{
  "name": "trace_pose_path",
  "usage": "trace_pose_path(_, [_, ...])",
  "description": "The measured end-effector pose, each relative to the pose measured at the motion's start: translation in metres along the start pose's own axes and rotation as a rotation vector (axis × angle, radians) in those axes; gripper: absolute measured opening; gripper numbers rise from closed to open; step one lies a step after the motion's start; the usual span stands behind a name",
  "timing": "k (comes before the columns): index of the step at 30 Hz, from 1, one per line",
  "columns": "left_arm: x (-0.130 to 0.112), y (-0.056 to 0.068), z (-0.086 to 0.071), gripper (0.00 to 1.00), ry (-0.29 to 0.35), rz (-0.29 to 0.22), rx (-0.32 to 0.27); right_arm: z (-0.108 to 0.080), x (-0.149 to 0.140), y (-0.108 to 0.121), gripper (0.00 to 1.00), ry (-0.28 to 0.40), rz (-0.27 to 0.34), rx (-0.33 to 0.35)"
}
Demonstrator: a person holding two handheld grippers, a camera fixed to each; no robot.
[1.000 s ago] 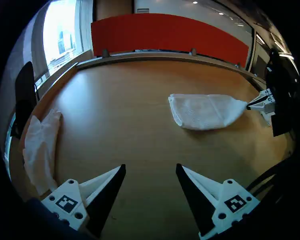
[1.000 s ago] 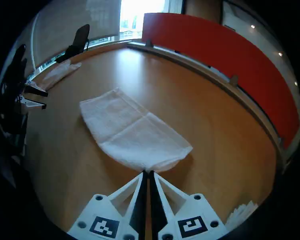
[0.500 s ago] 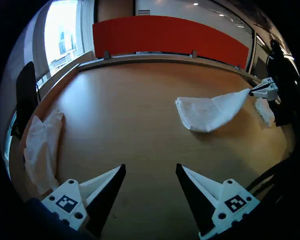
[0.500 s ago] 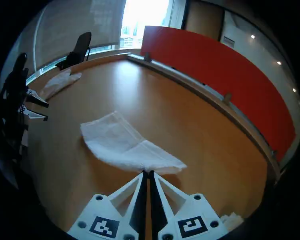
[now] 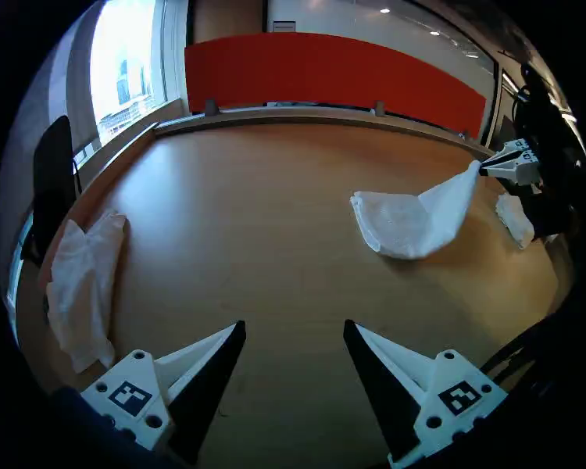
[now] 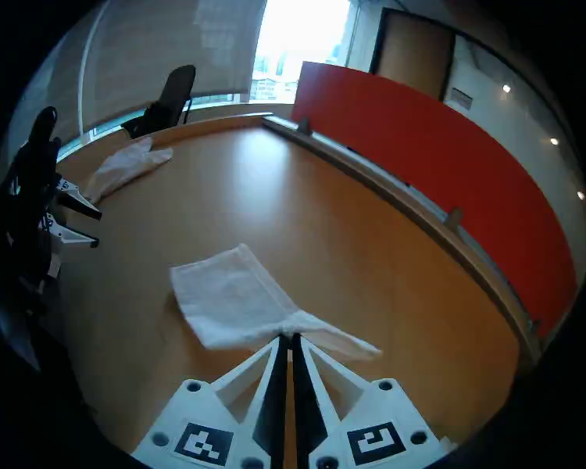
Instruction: Fold towel
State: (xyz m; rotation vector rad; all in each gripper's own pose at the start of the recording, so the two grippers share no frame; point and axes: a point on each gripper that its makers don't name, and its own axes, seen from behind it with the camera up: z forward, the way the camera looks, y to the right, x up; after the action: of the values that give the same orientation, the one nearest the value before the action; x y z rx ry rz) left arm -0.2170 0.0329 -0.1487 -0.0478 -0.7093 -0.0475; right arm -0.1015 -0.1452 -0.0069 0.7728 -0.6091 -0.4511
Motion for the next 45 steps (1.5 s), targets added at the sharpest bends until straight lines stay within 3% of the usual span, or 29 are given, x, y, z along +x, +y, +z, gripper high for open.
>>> trace_pose_path(12, [-0.004,-0.007,-0.013,0.93,0.008,-0.020,0.018,0.042,0.045,-0.054,0.04,0.030,-0.083,0.120])
trace_pose_path(22, [-0.013,-0.018,-0.023,0.93,0.006,-0.052,0.039,0.075,0.056,-0.096,0.04,0.011,-0.124,0.209])
trace_pose_path(24, [-0.015,-0.021,-0.024,0.93,0.004,-0.058,0.044,0.080,0.054,-0.104,0.09,0.001,-0.127,0.223])
trace_pose_path(30, [-0.021,-0.029,-0.025,0.93,-0.003,-0.071,0.055,0.087,0.043,-0.112,0.73,-0.031,-0.119,0.230])
trace_pose_path(34, [-0.020,-0.032,-0.024,0.93,-0.003,-0.070,0.056,0.085,0.038,-0.107,0.79,-0.040,-0.103,0.217])
trace_pose_path(45, [-0.014,-0.033,-0.022,0.93,0.005,-0.061,0.052,0.077,0.020,-0.096,0.79,-0.062,-0.069,0.189])
